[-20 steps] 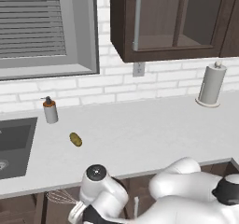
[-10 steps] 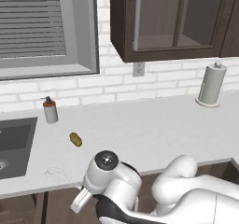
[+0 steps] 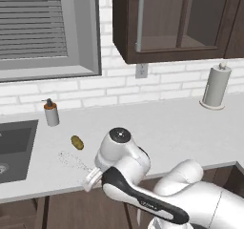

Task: Pick the whisk from the drawer and place it on the counter.

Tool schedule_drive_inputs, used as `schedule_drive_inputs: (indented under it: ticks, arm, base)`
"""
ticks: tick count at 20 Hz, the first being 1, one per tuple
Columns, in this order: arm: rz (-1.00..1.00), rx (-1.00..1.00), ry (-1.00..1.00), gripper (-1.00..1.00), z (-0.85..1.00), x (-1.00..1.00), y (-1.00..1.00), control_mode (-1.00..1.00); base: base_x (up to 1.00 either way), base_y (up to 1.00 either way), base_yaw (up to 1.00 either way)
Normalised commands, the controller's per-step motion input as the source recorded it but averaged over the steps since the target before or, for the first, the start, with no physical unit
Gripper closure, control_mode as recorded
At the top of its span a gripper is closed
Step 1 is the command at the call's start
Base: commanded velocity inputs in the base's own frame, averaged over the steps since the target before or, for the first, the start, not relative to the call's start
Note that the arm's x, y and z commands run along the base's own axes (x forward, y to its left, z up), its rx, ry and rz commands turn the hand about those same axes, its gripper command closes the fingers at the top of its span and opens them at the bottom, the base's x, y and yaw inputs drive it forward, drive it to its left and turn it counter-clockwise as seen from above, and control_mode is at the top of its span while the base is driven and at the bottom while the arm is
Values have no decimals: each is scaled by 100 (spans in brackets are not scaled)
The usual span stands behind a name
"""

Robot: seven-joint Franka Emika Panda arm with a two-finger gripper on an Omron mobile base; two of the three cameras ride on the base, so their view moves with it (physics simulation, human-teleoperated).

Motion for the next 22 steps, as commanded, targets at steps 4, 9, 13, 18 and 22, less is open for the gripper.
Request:
schedule_drive_inputs:
  ticks: [4, 9, 13, 18, 22]
  arm:
    - [0, 0, 6, 100, -16, 100, -1, -100]
    - [0, -1, 1, 100, -35, 86, 0, -100]
    - [0, -6, 0, 100, -46, 57, 10, -100]
    - [0, -12, 0, -100, -44, 10, 20, -100]
    - [0, -10, 0, -100, -21, 0, 11, -100]
  base:
    - [0, 0, 0]
    - [0, 0, 0]
    - [0, 0, 0]
    - [0, 0, 0]
    - [0, 0, 0]
